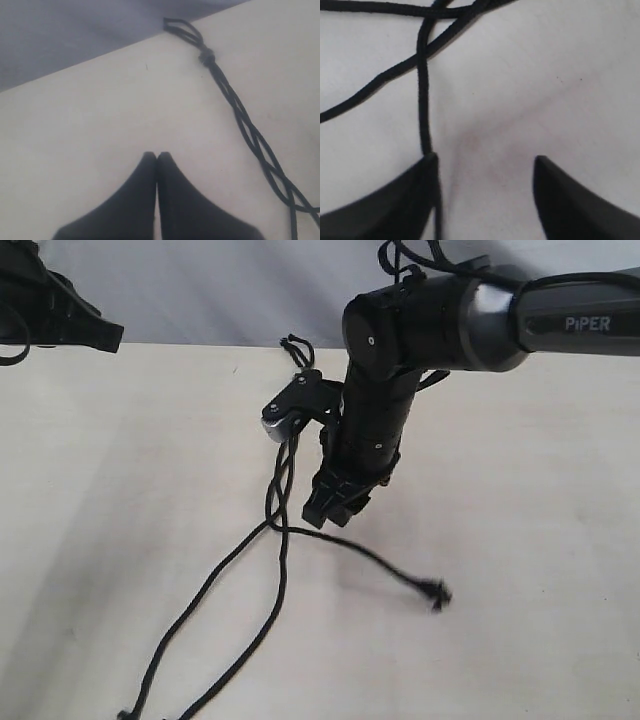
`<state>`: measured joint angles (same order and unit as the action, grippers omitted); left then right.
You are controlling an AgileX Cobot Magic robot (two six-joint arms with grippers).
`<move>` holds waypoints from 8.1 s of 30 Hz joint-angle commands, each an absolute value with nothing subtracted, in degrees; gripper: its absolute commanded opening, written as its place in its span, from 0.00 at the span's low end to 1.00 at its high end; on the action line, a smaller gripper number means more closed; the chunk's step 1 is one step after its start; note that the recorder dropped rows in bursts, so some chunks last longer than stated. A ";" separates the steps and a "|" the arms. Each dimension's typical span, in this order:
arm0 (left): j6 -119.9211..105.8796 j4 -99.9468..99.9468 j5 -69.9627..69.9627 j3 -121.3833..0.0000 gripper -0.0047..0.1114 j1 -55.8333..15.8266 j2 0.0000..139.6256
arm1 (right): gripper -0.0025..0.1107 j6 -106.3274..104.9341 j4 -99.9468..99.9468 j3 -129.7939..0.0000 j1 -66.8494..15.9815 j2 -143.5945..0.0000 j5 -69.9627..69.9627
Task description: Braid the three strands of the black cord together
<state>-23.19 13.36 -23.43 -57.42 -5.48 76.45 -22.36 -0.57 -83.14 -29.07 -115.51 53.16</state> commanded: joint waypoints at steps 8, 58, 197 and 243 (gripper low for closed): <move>-23.16 15.94 -25.57 -57.04 0.04 -5.30 77.13 | 0.83 -21.74 0.37 -83.16 -26.04 -107.46 51.97; -25.19 27.43 -19.28 -49.75 0.16 -40.23 110.37 | 0.82 -21.85 -2.32 -48.98 -15.46 -75.65 11.00; -36.13 24.04 -20.76 -55.75 0.04 -9.85 74.38 | 0.02 -16.32 -11.83 -51.42 -51.46 -105.04 22.15; -36.13 23.89 -21.15 -55.75 0.04 -9.85 74.38 | 0.02 -20.98 7.07 -63.49 -54.32 -106.97 38.77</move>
